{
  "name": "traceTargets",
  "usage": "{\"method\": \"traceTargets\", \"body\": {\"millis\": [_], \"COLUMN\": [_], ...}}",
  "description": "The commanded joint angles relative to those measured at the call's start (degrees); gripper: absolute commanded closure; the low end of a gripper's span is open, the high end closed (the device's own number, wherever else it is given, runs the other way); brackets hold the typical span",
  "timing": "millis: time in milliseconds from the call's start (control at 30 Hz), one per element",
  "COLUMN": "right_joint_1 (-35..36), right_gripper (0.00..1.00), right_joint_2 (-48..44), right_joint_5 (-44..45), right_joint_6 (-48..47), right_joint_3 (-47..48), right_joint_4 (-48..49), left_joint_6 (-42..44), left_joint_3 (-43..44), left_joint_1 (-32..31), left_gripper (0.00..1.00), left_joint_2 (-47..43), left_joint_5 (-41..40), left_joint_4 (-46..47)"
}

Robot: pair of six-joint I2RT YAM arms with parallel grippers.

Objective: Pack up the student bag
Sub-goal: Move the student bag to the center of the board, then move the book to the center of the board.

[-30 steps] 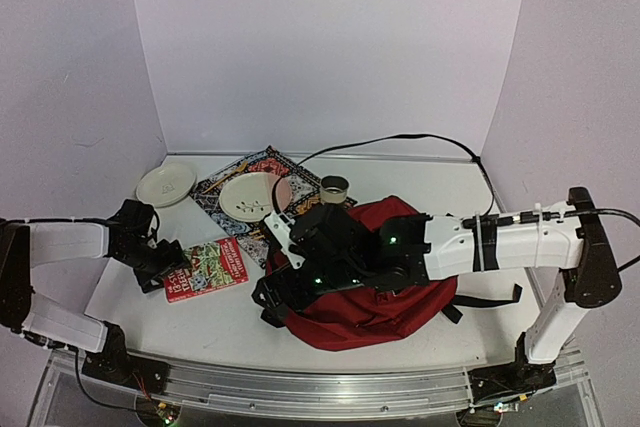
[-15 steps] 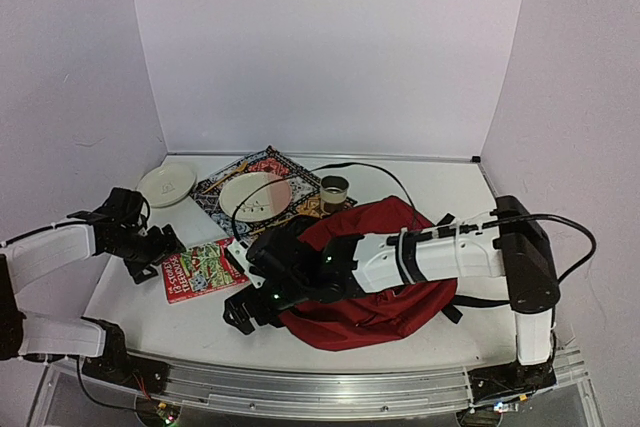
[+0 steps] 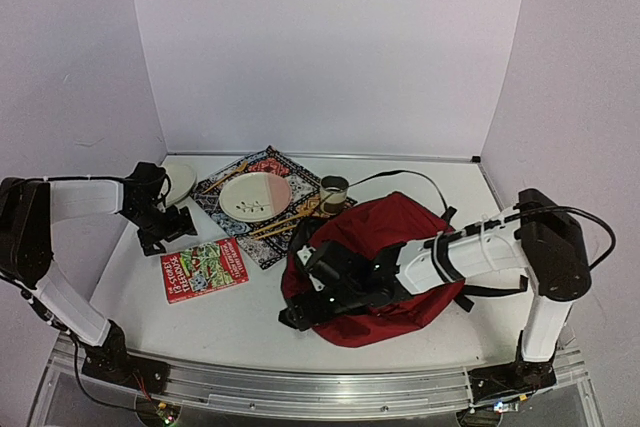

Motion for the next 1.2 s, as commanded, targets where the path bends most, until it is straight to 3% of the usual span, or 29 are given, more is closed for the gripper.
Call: {"method": "traceTargets", "body": {"millis": [0, 400, 567, 833, 1167], "right_joint_1": [-5.2, -11.5, -6.0, 2.3, 5.3], "right_gripper": [0.02, 0.02, 0.02, 0.02, 0.02], "right_joint_2": [-6.3, -16.3, -17.4, -17.7, -13.7], "right_joint_5": [8.4, 12.6, 13.9, 16.1, 14.0], "right_joint_6": [4.7, 3.7, -1.0, 0.3, 2.2], "right_joint_3": [-7.6, -13.8, -9.2, -3.1, 0.2], "right_joint_4": [-6.8, -9.6, -10.2, -10.4, -7.4], "left_joint_6": [3.7, 4.4, 3.9, -2.0, -12.5], "left_joint_3": [3.3, -0.9, -4.6, -13.3, -18.5], "left_joint_1": [-0.2, -1.4, -3.9, -10.4, -23.8], "left_gripper": [0.03, 0.04, 0.04, 0.05, 0.06], "left_joint_2": [3.7, 6.9, 6.2, -1.1, -13.7], "left_joint_5": [2.0, 7.5, 9.8, 12.8, 16.7], "left_joint_4": [0.1, 0.5, 1.0, 2.7, 4.1]}}
